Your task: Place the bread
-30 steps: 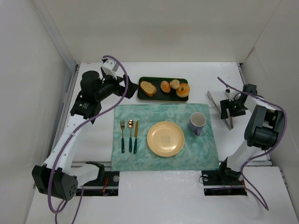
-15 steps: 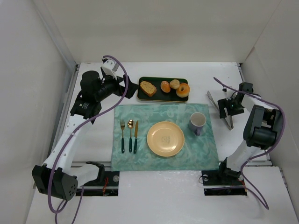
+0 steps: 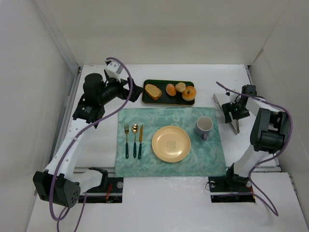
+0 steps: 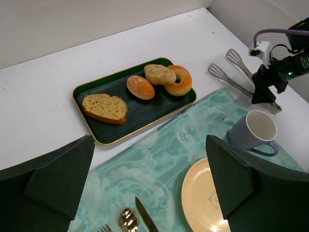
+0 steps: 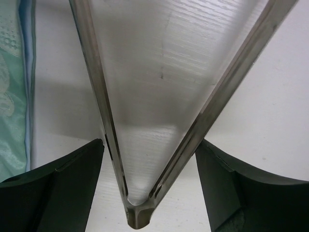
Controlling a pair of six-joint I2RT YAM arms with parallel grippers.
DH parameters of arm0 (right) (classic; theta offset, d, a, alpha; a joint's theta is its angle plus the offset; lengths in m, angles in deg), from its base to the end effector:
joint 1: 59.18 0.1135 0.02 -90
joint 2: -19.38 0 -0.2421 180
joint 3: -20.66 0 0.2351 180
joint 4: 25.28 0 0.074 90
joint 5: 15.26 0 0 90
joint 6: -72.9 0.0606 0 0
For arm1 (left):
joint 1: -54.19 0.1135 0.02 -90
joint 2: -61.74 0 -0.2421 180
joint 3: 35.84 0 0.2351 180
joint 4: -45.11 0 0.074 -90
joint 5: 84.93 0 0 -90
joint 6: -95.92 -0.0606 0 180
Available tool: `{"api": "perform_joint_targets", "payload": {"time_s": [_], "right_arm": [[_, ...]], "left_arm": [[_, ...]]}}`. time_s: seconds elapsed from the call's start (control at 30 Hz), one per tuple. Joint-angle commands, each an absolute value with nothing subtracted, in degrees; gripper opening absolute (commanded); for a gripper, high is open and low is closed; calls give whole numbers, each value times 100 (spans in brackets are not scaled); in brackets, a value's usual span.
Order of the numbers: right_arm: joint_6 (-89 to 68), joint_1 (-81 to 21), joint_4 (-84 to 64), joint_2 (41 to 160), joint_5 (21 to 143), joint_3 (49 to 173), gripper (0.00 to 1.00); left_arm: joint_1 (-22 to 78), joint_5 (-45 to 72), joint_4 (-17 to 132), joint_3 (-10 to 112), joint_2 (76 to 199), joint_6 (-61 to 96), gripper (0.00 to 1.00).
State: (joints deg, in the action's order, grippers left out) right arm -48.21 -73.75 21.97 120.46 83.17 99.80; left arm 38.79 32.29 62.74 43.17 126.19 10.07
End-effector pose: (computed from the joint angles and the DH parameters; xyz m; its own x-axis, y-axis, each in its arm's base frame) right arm 0.3237 -0.0750 0.1380 -0.8771 -0.3001 -0.3750 -0.2975 0.9524 -0.0662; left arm 0.2538 -0.0986 0.3842 -0.1005 -0.0391 -0.9942 0.6710 0.7351 -0.0967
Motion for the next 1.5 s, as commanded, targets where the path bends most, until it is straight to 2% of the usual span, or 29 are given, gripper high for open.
{"api": "perform_joint_targets", "payload": {"time_s": [0.0,0.43,0.67,0.8,0.93,1.27,1.47], "right_arm": [[-4821,-7272,2009,12107,8230,10092,81],[-4821,-7272,2114,12160,8125,10145,81],[-4821,-7272,2061,12160,8125,10145,71],[-4821,-7272,2061,12160,8125,10145,62],[-4768,-7272,2000,12160,8125,10093,59],[-4601,-7272,1903,11071,8423,10084,59],[-4443,-7272,2290,10473,8951,10690,59]], "left_arm": [[3863,3328,6086,4450,12511,1032,100],[3863,3328,6086,4451,12511,979,100],[3863,3381,6086,4451,12511,979,100],[3863,3381,6086,4451,12458,979,100],[3863,3381,6086,4451,12458,979,100],[3863,3433,6033,4399,12353,979,100],[3863,3381,5980,4398,12353,1032,100]]}}
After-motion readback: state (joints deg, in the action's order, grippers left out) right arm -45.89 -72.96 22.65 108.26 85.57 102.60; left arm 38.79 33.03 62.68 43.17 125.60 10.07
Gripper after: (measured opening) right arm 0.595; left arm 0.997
